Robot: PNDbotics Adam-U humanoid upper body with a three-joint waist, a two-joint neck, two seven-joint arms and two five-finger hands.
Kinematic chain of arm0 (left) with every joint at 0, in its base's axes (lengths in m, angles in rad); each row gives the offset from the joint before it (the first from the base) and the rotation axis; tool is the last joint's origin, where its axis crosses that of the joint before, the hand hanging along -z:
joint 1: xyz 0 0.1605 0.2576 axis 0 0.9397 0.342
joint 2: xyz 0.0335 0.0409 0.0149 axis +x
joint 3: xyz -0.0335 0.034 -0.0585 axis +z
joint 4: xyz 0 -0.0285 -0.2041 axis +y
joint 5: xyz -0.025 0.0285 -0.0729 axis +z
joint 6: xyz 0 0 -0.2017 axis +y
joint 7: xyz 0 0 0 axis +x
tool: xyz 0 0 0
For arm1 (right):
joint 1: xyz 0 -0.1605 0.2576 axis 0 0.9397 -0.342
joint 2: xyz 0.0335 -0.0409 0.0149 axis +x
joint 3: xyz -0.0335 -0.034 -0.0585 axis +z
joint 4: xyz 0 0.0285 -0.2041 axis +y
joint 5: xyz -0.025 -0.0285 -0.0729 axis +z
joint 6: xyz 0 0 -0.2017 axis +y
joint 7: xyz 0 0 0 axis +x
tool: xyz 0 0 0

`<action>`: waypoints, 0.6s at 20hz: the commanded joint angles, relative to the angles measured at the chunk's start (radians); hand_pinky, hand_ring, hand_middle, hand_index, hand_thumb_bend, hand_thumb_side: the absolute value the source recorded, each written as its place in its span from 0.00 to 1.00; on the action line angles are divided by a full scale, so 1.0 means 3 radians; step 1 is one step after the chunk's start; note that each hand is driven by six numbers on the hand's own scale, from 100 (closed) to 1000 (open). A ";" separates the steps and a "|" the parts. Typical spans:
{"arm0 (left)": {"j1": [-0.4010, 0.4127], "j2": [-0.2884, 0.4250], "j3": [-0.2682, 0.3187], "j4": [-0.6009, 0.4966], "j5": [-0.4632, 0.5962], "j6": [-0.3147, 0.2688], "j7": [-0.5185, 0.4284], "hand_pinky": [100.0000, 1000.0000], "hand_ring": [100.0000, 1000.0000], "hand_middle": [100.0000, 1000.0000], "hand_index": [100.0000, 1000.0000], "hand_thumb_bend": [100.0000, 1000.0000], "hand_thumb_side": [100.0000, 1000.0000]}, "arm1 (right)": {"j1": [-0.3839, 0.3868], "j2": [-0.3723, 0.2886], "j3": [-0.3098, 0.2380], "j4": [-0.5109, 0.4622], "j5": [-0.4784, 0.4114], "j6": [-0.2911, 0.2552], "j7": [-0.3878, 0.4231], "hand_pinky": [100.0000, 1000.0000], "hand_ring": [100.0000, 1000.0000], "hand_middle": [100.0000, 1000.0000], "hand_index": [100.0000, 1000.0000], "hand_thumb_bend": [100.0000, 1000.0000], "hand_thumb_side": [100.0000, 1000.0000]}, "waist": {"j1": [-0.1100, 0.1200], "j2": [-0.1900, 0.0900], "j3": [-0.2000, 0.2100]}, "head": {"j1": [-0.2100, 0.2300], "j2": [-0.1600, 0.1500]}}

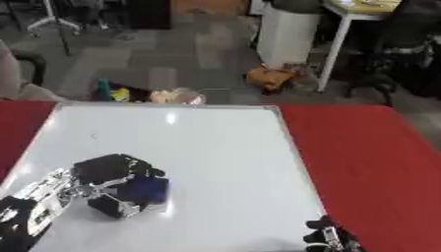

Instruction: Wipe the whiteboard clean with a brush.

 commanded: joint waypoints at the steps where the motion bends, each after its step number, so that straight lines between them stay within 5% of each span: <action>1: -0.0053 0.0078 0.0050 -0.0066 -0.0015 0.0030 0.0012 0.66 0.63 0.65 0.94 0.08 0.48 | -0.0014 -0.0025 -0.0016 -0.0062 0.0007 -0.0005 0.0010 0.55 0.59 0.42 0.64 0.00 0.88 | 0.0010 -0.0038 -0.0001 | -0.0010 -0.0023; 12: -0.0053 0.0080 0.0076 -0.0057 -0.0018 0.0080 0.0037 0.62 0.58 0.58 0.94 0.02 0.39 | -0.0013 -0.0022 -0.0018 -0.0061 0.0007 -0.0005 0.0008 0.55 0.59 0.42 0.64 0.00 0.88 | 0.0010 -0.0036 -0.0002 | -0.0013 -0.0031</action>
